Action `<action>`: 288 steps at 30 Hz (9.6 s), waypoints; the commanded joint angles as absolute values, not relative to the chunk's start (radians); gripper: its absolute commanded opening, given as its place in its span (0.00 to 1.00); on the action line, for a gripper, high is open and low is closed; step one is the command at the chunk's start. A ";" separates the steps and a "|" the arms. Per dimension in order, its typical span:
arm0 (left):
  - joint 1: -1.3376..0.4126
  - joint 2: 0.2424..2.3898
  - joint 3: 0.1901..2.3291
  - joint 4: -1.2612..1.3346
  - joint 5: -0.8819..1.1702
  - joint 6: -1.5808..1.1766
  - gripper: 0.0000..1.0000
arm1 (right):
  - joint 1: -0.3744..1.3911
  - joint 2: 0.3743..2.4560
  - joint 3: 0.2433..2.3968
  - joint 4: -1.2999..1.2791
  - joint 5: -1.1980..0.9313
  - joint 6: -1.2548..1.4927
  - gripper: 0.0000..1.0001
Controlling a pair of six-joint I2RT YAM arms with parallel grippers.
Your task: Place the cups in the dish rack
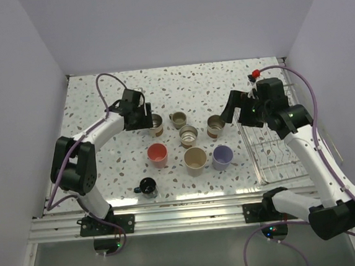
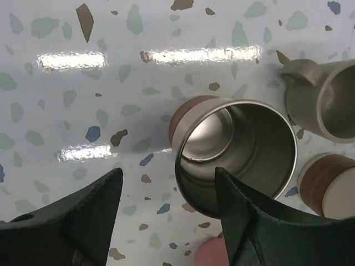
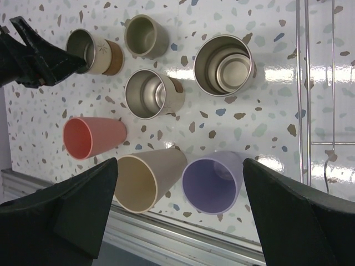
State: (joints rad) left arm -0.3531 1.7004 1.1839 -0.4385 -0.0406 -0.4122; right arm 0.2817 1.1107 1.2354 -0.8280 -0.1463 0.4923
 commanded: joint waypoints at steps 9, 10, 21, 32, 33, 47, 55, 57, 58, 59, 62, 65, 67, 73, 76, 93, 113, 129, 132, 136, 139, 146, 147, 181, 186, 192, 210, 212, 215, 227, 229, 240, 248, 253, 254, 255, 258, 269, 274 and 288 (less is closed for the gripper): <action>-0.351 1.816 1.338 -0.459 -0.086 -0.437 0.05 | 0.287 1.078 1.229 -0.871 -0.140 0.465 0.98; -0.353 1.818 1.338 -0.459 -0.086 -0.439 0.00 | 0.287 1.080 1.229 -0.870 -0.137 0.463 0.98; -0.243 1.729 1.577 -0.502 0.087 -0.491 0.00 | 0.287 1.227 1.456 -0.702 -0.395 0.587 0.98; -0.153 1.540 1.295 0.592 0.836 -1.215 0.00 | 0.291 1.391 1.495 -0.009 -0.655 1.118 0.98; -0.156 1.539 1.289 0.641 0.844 -1.248 0.00 | 0.293 1.408 1.512 -0.008 -0.660 1.121 0.98; -0.239 1.574 1.321 0.836 0.844 -1.417 0.00 | 0.390 1.491 1.592 0.072 -0.652 1.123 0.98; -0.256 1.598 1.307 0.956 0.825 -1.519 0.00 | 0.396 1.506 1.618 0.097 -0.652 1.126 0.98; -0.258 1.597 1.295 0.965 0.821 -1.529 0.00 | 0.396 1.505 1.623 0.104 -0.650 1.129 0.98; -0.258 1.595 1.289 0.971 0.818 -1.535 0.00 | 0.394 1.506 1.624 0.107 -0.650 1.135 0.96; -0.259 1.595 1.282 0.994 0.813 -1.551 0.00 | 0.394 1.506 1.626 0.113 -0.653 1.140 0.94; -0.267 1.594 1.256 1.020 0.793 -1.568 0.00 | 0.396 1.509 1.626 0.135 -0.666 1.155 0.78; -0.284 1.600 1.244 1.020 0.767 -1.571 0.00 | 0.400 1.506 1.626 0.143 -0.672 1.158 0.62; -0.299 1.611 1.241 1.019 0.743 -1.575 0.00 | 0.403 1.506 1.624 0.135 -0.678 1.155 0.53; -0.330 1.644 1.259 0.968 0.706 -1.571 0.09 | 0.410 1.488 1.598 0.130 -0.683 1.144 0.11; -0.330 1.643 1.256 0.945 0.707 -1.566 0.36 | 0.408 1.477 1.600 0.091 -0.664 1.112 0.00; -0.158 1.409 1.094 0.388 0.660 -1.293 0.81 | 0.261 1.445 1.908 -0.552 -0.294 0.705 0.00; -0.067 1.253 1.181 -0.426 0.330 -0.693 0.81 | 0.147 1.634 1.878 -1.100 0.471 0.443 0.00; -0.068 1.339 1.325 -0.502 0.267 -0.634 0.80 | 0.132 1.833 1.688 -0.963 0.450 0.506 0.00; -0.067 1.359 1.351 -0.517 0.256 -0.623 0.79 | 0.132 1.838 1.648 -0.888 0.411 0.509 0.00; -0.067 1.371 1.351 -0.509 0.249 -0.624 0.79 | 0.132 1.865 1.654 -0.861 0.422 0.511 0.00; -0.067 1.390 1.350 -0.506 0.252 -0.629 0.79 | 0.130 1.899 1.661 -0.835 0.404 0.502 0.00; -0.067 1.445 1.356 -0.512 0.273 -0.632 0.76 | 0.132 1.983 1.703 -0.884 0.385 0.508 0.00; -0.069 1.447 1.351 -0.511 0.272 -0.632 0.76 | 0.132 1.983 1.694 -0.884 0.380 0.508 0.00; -0.143 1.408 1.286 -0.620 0.198 -0.572 0.75 | 0.133 1.763 1.790 -0.940 0.341 0.541 0.98; -0.179 1.385 1.232 -0.679 0.137 -0.526 0.75 | 0.138 1.646 1.796 -0.965 0.304 0.558 0.98; -0.285 1.376 1.145 -0.733 0.045 -0.520 0.73 | 0.160 1.459 1.714 -0.966 0.221 0.577 0.98; -0.437 1.282 0.956 -0.699 0.009 -0.600 0.66 | 0.173 1.232 1.554 -1.029 0.179 0.571 0.98; -0.449 1.261 0.950 -0.698 0.003 -0.613 0.65 | 0.173 1.230 1.548 -1.034 0.178 0.566 0.98; -0.462 1.233 0.928 -0.677 0.005 -0.624 0.65 | 0.172 1.220 1.540 -1.035 0.173 0.565 0.98; -0.485 1.227 0.902 -0.654 -0.009 -0.621 0.60 | 0.172 1.220 1.549 -1.045 0.156 0.561 0.98; -0.495 1.239 0.882 -0.634 -0.011 -0.620 0.60 | 0.172 1.216 1.548 -1.046 0.160 0.561 0.98; -0.511 1.336 0.902 -0.557 0.017 -0.591 0.00 | 0.173 1.184 1.511 -1.046 0.163 0.560 0.98; -0.480 1.419 1.312 -0.643 0.037 -0.538 0.00 | 0.172 1.258 1.634 -0.890 -0.139 0.592 0.98; -0.407 1.520 1.658 -0.545 0.318 -0.621 0.00 | 0.173 1.322 1.649 -0.623 -0.493 0.813 0.98; -0.385 1.529 1.678 -0.501 0.369 -0.650 0.00 | 0.172 1.321 1.626 -0.457 -0.535 0.860 0.98; -0.374 1.529 1.678 -0.376 0.421 -0.687 0.00 | 0.173 1.315 1.597 -0.363 -0.567 0.971 0.98; -0.338 1.488 1.526 0.085 0.607 -0.920 0.00 | 0.178 1.328 1.525 -0.118 -0.633 1.127 0.98; -0.328 1.535 1.347 0.713 0.675 -1.331 0.00 | 0.279 1.428 1.649 -0.049 -0.637 1.149 0.98; -0.327 1.554 1.327 0.822 0.673 -1.382 0.00 | 0.299 1.456 1.667 -0.049 -0.626 1.149 0.98; -0.356 1.598 1.276 0.907 0.646 -1.416 0.00 | 0.382 1.534 1.733 -0.029 -0.606 1.146 0.71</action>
State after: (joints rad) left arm -0.3485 1.5955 1.2732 0.8093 0.6533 -1.4006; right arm 0.3576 1.5246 1.6791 -0.0658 -0.6003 1.1484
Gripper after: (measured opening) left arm 0.036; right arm 0.779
